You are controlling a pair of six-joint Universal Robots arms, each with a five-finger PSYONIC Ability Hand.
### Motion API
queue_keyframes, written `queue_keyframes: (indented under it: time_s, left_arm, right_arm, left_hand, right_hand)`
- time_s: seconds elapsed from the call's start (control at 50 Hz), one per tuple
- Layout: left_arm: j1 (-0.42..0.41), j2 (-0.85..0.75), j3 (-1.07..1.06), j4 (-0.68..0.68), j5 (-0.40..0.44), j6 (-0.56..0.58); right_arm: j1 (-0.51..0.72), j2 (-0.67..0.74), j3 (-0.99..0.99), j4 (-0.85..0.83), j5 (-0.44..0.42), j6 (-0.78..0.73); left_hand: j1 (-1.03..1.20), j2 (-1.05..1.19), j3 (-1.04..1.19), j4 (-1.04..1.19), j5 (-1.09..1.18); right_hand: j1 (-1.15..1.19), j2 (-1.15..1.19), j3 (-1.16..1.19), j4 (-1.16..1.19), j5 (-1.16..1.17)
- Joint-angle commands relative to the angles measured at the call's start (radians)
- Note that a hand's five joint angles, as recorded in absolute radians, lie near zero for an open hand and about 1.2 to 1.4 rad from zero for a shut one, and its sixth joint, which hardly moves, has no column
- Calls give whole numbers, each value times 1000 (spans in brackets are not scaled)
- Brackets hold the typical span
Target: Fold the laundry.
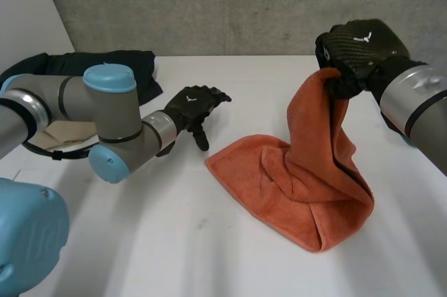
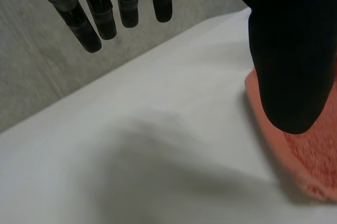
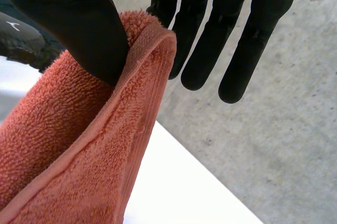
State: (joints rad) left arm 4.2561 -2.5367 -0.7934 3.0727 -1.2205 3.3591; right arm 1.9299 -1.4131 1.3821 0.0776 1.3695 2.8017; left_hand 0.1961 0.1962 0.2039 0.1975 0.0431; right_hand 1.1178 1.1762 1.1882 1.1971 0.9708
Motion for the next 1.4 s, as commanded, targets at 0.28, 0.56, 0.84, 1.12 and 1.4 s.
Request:
queue_keyframes:
  time_s: [0.28,0.56,0.84,1.12,1.4]
  left_arm:
    - [-108,124,-130,3,-45,-165]
    - [-278,206,-228,-46,-5,-582]
    - [-145,436,-323,-34,9,-818]
    - [-108,534,-487,-123,-292,-106]
    - [-208,260,-260,-216,-468,25]
  right_arm:
    - [150,-201,-288,13,-47,136]
    - [193,-171,-315,-9,-52,173]
    - [60,-121,-206,-61,-12,206]
    - [-121,232,-48,-93,-13,249]
    - [-75,419,-109,-65,152,68]
  left_hand:
    - [-22,-22,-29,-23,-43]
    - [-22,-22,-29,-23,-43]
    - [1200,1200,1192,1199,1179]
    - [1200,1200,1192,1199,1179]
    - [520,520,512,519,499]
  right_hand:
    - [278,220,208,199,251]
    - [278,220,208,199,251]
    - [278,220,208,199,251]
    - [278,220,208,199,251]
    - [-943,-1002,-1014,-1023,-971]
